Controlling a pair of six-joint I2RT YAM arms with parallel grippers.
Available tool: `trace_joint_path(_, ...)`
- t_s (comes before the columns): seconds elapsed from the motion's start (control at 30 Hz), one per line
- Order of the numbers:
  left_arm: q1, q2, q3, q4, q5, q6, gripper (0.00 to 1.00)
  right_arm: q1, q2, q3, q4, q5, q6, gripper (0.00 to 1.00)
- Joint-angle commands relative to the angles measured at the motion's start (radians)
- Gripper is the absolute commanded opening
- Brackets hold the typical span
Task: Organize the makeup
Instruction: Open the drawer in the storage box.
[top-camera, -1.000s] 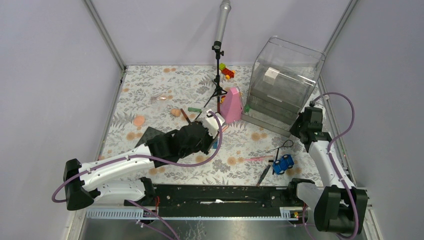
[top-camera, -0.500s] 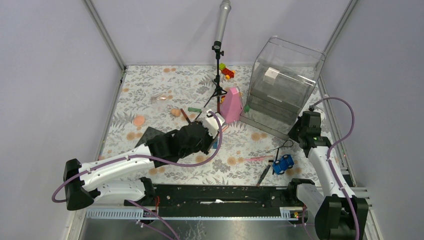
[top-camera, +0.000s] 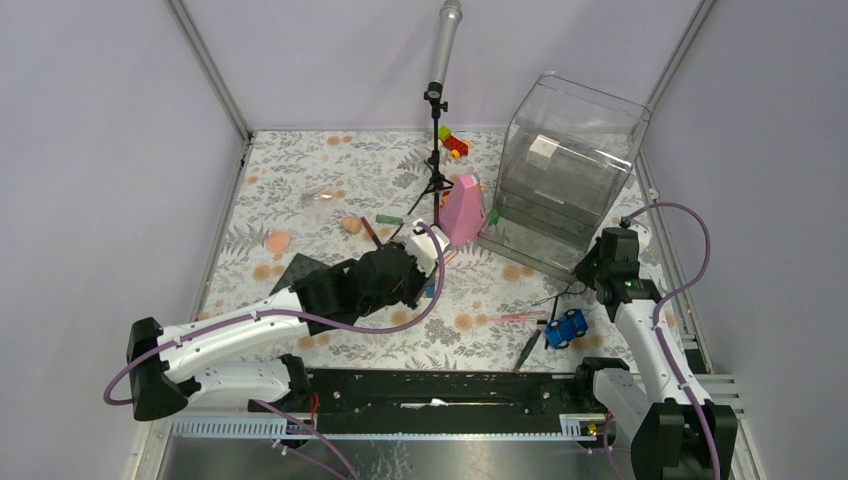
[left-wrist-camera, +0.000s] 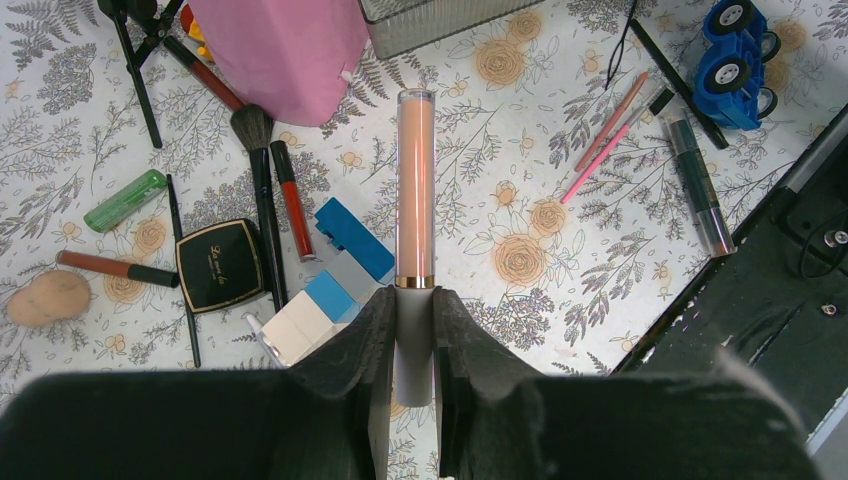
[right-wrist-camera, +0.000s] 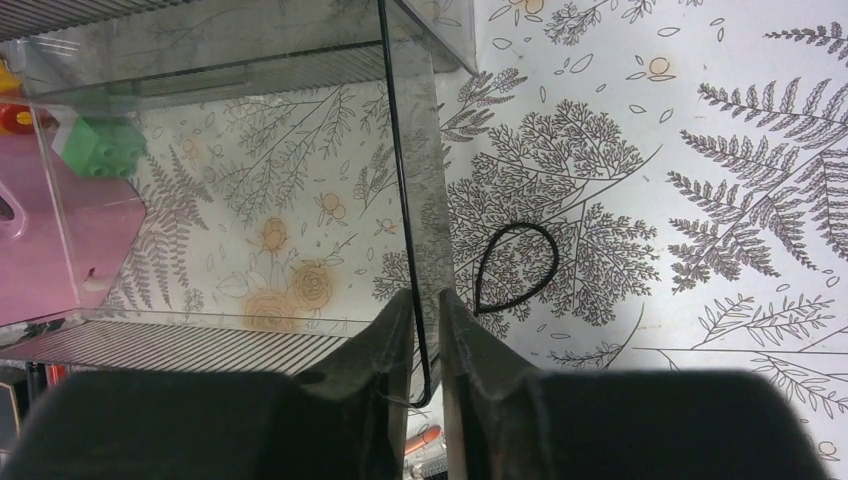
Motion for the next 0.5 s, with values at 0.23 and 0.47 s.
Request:
trace_joint_path(0.23, 0.001, 0.007, 0.014, 0.030, 0.010, -0.001, 0.00, 0.005, -0.061, 0.053, -0.046, 0.062, 0.003, 0.53)
trace_joint_path(0.47, 0.001, 0.162, 0.130, 0.084, 0.078, 0.036, 0.00, 0.005, -0.181, 0.144, -0.133, 0.104, -0.044, 0.60)
